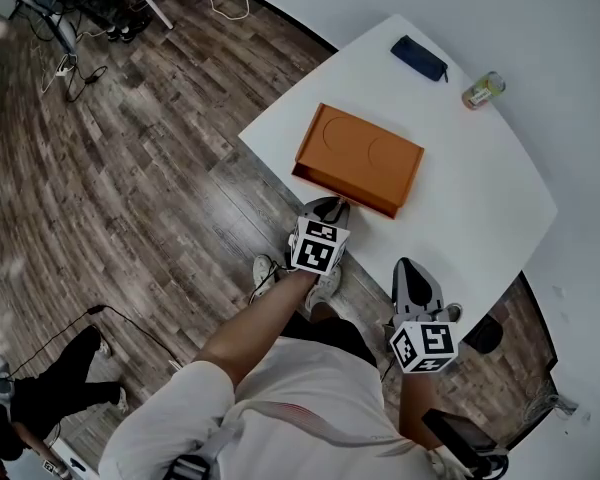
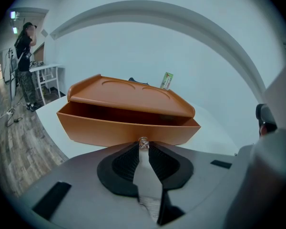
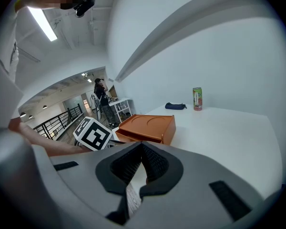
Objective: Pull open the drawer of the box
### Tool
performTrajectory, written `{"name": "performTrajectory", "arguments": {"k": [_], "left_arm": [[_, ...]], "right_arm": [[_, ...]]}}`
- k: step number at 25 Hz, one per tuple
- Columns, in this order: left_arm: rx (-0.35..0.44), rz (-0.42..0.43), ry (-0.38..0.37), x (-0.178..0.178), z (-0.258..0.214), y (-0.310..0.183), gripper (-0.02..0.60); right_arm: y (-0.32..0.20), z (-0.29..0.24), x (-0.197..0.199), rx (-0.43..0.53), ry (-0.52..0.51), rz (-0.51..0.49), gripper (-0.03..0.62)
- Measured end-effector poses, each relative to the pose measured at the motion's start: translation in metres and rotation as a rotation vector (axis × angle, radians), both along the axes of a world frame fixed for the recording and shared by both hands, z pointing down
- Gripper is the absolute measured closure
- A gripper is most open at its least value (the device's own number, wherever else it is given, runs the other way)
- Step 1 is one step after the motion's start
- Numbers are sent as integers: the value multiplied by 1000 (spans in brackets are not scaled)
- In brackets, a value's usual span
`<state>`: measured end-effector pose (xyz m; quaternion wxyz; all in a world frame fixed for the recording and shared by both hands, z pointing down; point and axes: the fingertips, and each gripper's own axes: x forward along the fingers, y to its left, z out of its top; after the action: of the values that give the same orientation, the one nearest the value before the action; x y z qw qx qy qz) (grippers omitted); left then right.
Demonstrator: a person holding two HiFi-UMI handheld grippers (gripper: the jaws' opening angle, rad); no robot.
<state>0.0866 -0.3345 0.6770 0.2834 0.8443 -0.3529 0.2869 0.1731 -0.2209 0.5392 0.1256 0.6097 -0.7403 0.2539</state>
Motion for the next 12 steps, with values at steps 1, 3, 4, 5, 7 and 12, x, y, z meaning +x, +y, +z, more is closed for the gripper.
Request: {"name": "performTrajectory", "arguments": {"k": [1,3,4,5,7,12], "left_arm": [[0,-1,-1,-1,0,2,506],[-7,-3,0,-3,1,8,506],[-8,-4,0,-3,1,11,506],[-8,-5,0,-4,1,13,506],[-12,-9,-1,-7,2,18,506],[-22,-13,-10,-14,6,31,506]], "right_arm": [[0,0,0,1,0,-2,591],[1,1,-1,3,1,-5,591],[2,1,-2,4,1,-8,591],[2,0,-3,6,1,-10,591],[1,-1,-4,8,1,-16,591],[1,-3,-8,15,0,-26,591]]}}
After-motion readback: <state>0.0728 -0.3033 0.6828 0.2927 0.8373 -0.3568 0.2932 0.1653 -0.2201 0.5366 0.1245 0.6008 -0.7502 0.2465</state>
